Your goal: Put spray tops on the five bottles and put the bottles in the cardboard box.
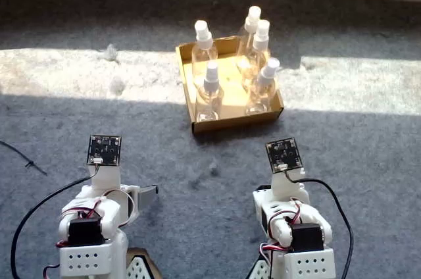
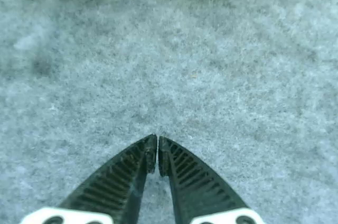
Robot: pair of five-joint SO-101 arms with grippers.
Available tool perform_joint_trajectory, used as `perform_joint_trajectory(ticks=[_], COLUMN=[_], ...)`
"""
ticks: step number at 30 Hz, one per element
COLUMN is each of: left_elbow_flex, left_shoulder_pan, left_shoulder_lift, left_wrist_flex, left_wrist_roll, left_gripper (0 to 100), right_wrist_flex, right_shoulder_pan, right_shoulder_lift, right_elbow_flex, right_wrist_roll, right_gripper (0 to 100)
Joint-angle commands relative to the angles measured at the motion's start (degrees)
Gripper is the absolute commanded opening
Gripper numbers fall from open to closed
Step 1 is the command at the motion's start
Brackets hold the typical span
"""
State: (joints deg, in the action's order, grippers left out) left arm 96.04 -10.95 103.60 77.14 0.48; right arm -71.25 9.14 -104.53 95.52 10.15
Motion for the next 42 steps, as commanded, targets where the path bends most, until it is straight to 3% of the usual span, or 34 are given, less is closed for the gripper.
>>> perform_joint_trajectory(ticks=[1, 30, 42], left_elbow_flex=[1.10, 1.10, 1.10], left_shoulder_pan=[-0.57, -0.57, -0.57], left_shoulder_lift=[0.48, 0.48, 0.48], left_wrist_flex=[0.18, 0.18, 0.18], left_wrist_roll=[0.62, 0.62, 0.62], left_gripper=[34, 34, 34], right_wrist_flex=[-0.31, -0.31, -0.31], right_shoulder_pan=[-0.31, 0.04, 13.05], right_shoulder_lift=[-0.48, -0.48, -0.48], right_elbow_flex=[9.98, 9.98, 9.98], right_wrist_roll=[0.53, 0.35, 0.44], right_gripper=[0.4, 0.4, 0.4])
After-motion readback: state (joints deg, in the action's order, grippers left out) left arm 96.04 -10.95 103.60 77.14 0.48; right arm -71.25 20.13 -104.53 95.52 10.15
